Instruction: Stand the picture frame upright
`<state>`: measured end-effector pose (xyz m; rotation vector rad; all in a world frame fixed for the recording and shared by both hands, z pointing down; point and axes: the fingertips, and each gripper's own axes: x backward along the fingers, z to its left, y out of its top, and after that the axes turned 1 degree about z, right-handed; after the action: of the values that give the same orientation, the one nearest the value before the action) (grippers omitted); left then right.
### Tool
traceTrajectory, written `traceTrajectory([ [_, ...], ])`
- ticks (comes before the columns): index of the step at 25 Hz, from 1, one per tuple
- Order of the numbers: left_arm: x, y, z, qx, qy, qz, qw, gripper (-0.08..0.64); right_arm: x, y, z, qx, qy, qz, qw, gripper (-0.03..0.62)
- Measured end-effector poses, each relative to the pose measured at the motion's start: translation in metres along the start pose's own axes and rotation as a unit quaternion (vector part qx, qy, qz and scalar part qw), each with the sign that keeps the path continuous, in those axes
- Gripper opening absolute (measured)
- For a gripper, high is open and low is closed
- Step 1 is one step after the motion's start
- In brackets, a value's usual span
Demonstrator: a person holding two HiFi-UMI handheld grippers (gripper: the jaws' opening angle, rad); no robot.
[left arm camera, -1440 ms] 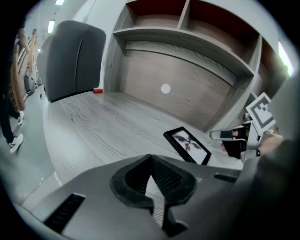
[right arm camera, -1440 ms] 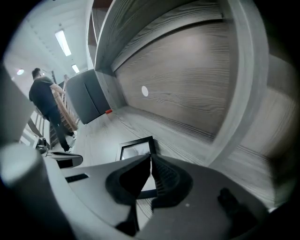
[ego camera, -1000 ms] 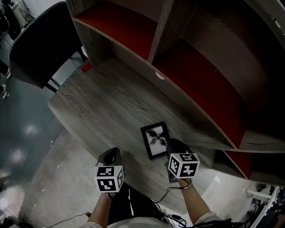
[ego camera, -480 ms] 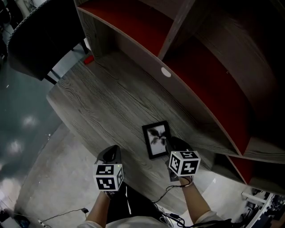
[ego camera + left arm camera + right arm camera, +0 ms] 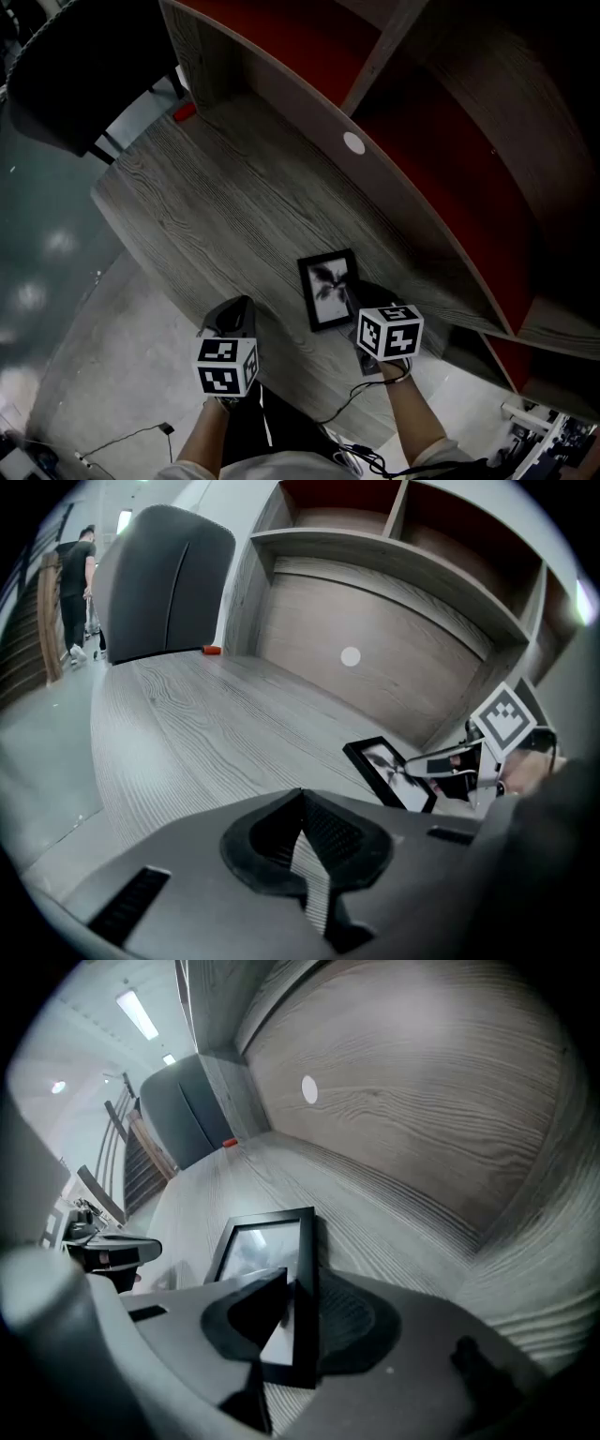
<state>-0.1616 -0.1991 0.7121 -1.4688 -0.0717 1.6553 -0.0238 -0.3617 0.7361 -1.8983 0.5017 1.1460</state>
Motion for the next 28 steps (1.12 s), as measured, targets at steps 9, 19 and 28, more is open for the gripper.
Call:
traceTrajectory([
  [9, -0.004, 0.0, -0.001, 0.0, -0.006, 0.001, 1.0, 0.012, -0.003, 0.0, 0.002, 0.005, 0.035, 0.014, 0.999, 0.115],
  [19, -0.005, -0.002, -0.006, -0.015, -0.02, 0.009, 0.9997, 0.012, -0.003, -0.001, -0.002, -0.018, 0.034, 0.026, 0.999, 0.081],
  [28, 0.009, -0.008, -0.016, -0.039, -0.036, 0.017, 0.9985, 0.012, 0.008, -0.002, -0.002, -0.042, 0.004, -0.002, 0.999, 0.08],
])
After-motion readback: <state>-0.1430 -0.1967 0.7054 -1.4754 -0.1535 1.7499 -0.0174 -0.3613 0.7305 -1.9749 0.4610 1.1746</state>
